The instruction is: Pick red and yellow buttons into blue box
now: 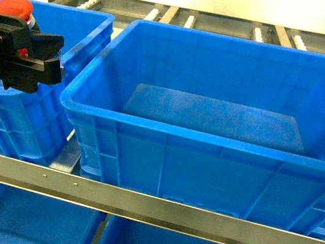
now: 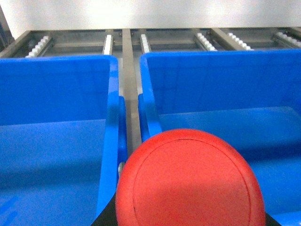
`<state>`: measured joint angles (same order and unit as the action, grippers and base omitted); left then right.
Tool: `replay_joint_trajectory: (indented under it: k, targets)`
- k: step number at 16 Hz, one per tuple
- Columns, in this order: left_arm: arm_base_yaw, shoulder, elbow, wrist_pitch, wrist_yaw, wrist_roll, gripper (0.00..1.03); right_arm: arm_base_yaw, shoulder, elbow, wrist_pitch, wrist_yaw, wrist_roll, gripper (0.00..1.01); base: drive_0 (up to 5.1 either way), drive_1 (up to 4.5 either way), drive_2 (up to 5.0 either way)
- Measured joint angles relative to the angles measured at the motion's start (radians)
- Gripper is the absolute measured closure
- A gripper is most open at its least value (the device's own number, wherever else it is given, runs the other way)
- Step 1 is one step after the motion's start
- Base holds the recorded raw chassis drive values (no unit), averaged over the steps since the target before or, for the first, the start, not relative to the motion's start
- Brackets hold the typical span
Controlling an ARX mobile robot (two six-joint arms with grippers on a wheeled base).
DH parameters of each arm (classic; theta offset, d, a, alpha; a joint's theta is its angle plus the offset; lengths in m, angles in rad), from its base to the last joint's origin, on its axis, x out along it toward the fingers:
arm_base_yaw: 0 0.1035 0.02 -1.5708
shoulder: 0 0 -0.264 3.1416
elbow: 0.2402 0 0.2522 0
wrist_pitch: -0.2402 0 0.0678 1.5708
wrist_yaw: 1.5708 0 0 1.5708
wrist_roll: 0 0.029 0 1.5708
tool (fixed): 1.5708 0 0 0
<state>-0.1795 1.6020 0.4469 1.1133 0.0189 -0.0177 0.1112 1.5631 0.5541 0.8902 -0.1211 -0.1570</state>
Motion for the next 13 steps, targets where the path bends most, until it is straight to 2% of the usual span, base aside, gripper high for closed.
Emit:
replay_joint_trajectory:
  k: [2, 4, 8, 13]
  targets:
    - [0.0, 0.001, 0.0, 0.002, 0.0, 0.0, 0.79, 0.0, 0.0, 0.0, 0.003, 0.0, 0.0, 0.73, 0.0, 0.0, 0.0]
    - [0.0, 0.001, 0.0, 0.0, 0.0, 0.0, 0.79, 0.003, 0.01, 0.018, -0.044, -0.014, 0.007, 0.73, 0.0, 0.0, 0.0]
    - [0.0, 0.001, 0.0, -0.001, 0.0, 0.0, 0.79, 0.044, 0.116, 0.214, -0.101, -0.061, 0.013, 0.73, 0.0, 0.0, 0.0]
    - [0.0, 0.001, 0.0, -0.001, 0.0, 0.0, 0.79, 0.055, 0.158, 0.281, -0.116, -0.082, 0.011, 0.73, 0.0, 0.0, 0.0]
